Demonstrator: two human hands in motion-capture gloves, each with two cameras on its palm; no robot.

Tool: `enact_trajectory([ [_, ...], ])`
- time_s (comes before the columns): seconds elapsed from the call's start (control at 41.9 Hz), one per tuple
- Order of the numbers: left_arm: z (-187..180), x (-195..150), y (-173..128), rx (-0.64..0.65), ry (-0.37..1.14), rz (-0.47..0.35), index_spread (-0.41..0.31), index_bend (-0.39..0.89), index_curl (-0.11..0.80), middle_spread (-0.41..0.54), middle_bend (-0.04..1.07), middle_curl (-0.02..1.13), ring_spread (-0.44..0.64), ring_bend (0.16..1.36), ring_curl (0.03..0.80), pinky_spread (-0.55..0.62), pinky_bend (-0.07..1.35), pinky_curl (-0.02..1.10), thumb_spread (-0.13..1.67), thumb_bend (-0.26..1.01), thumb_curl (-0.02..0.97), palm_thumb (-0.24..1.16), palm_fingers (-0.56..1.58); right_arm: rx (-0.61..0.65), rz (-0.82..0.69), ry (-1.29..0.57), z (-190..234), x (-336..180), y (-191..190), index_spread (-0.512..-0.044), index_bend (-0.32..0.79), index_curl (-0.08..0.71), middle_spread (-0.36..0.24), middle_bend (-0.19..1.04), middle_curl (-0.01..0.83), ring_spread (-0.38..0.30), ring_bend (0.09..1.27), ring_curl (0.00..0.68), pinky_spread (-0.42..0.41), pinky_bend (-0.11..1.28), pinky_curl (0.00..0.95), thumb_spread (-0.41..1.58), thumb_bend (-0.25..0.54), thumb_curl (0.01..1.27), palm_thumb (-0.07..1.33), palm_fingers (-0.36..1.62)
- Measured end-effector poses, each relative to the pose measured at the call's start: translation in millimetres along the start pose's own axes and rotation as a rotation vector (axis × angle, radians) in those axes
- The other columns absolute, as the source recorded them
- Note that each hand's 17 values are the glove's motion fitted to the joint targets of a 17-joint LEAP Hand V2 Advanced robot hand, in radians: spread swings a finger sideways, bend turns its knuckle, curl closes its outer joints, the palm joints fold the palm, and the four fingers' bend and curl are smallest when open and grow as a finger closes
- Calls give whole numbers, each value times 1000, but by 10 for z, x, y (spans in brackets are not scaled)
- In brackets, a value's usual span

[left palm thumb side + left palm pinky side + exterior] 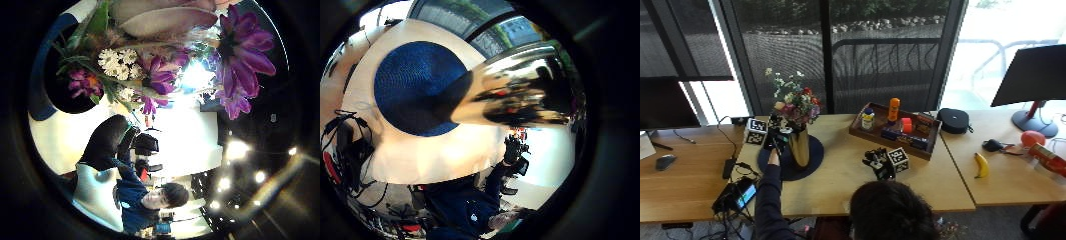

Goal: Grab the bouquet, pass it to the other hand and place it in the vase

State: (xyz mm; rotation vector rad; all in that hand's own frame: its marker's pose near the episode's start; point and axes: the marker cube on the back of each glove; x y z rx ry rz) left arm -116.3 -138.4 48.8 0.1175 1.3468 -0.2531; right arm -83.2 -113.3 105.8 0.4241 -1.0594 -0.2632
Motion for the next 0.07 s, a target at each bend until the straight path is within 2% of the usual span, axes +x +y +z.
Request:
enact_trajectory([
  [0.072, -30, -4, 32, 3, -3, -4, 62, 151, 350, 198, 193, 372, 370, 469, 308, 392, 258, 359, 951, -30, 360, 521, 177, -36, 26, -50, 57, -67, 11, -253, 179, 418, -95, 173, 360, -88, 196, 378, 171, 187, 330, 1115, -15, 508, 934, 685],
])
